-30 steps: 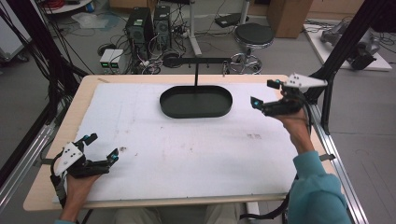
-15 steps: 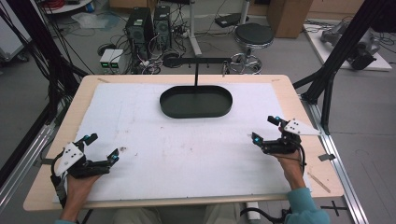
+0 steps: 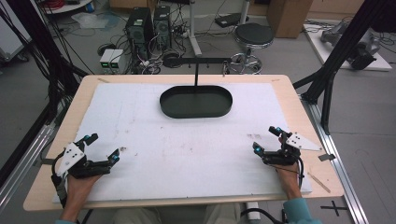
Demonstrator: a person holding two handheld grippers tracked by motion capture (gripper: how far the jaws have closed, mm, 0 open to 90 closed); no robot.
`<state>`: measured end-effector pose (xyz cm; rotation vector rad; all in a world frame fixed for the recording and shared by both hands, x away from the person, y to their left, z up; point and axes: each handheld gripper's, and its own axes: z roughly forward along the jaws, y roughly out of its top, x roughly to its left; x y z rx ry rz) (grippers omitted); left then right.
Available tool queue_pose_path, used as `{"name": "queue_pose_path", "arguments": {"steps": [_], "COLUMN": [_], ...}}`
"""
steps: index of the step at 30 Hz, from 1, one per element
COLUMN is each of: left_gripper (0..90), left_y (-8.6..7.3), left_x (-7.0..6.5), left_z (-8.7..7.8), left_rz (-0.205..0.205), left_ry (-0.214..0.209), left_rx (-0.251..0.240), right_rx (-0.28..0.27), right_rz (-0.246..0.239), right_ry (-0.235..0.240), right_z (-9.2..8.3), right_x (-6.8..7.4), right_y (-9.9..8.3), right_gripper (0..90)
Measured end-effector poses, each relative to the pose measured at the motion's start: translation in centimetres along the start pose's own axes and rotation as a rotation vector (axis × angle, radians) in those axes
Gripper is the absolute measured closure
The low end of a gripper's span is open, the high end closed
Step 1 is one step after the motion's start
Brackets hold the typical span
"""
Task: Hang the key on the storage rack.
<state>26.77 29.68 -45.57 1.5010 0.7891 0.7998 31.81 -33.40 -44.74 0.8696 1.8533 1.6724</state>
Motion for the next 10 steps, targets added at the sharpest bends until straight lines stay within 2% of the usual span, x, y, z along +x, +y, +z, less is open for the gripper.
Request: {"name": "queue_pose_path", "arguments": {"steps": [2, 5, 10], "left_gripper": [1.7, 1.7, 1.7], "left_y": [-0.01, -0.01, -0.03], "left_x": [-0.01, 0.04, 0.05], "left_z": [0.0, -0.02, -0.1], "left_rz": [-0.003, -0.004, -0.004], "left_ry": [0.0, -0.001, 0.0], "left_rx": [-0.001, 0.0, -0.006], "right_rx": [0.007, 0.008, 0.01], "right_rz": [-0.003, -0.023, -0.03], "right_ry": [-0.002, -0.034, -0.033], "right_z": [0.03, 0.05, 0.06], "right_x": [0.12, 0.42, 0.54], "right_y": [-0.03, -0.06, -0.08], "right_gripper": [0.5, 0.5, 0.5]}}
